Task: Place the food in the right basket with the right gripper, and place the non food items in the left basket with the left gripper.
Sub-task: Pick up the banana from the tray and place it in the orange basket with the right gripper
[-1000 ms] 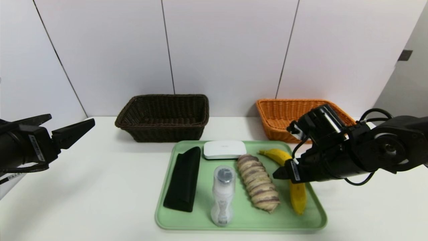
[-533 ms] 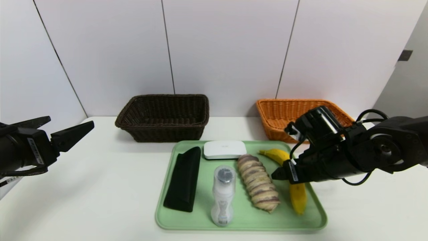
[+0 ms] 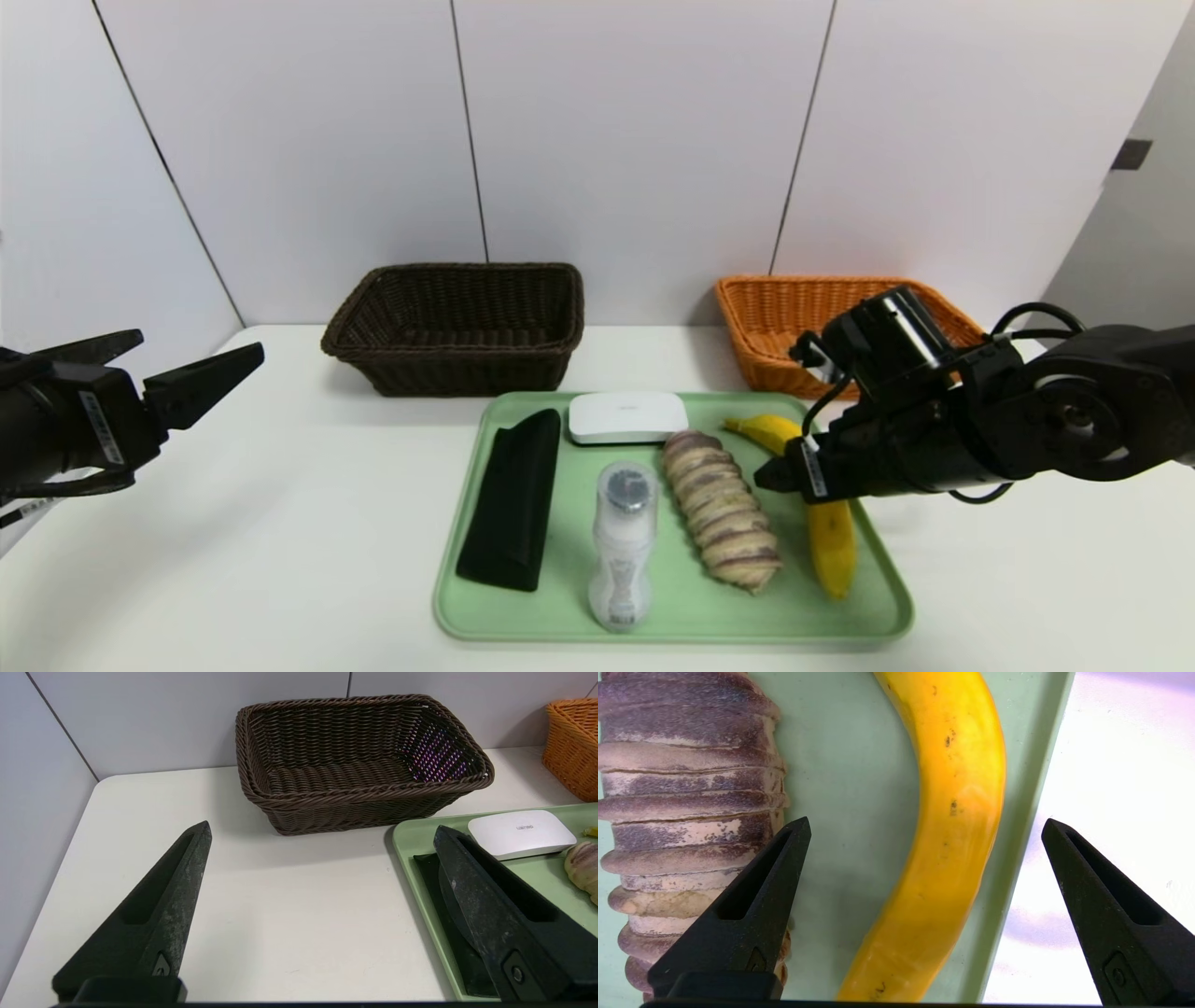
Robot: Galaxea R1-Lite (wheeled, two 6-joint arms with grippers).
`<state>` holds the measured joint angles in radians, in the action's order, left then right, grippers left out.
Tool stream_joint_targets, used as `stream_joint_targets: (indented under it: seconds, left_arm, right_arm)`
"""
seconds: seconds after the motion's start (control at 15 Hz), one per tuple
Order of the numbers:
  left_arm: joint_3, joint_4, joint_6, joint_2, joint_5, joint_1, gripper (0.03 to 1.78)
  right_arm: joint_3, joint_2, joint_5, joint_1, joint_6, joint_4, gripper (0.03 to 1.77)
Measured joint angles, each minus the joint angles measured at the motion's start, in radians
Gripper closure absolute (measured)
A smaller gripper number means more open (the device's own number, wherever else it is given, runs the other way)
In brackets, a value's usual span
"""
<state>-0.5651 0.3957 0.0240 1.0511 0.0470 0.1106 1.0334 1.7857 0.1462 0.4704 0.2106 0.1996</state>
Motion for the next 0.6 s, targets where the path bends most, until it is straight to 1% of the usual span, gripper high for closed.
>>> stream_joint_targets:
  seconds: [0.6]
  left_arm:
    - [0.007, 0.0, 0.0, -0.004, 0.0, 0.0, 0.12]
  right_arm:
    - [-0.005, 0.001, 0.002, 0.012, 0.001, -0.001, 0.09]
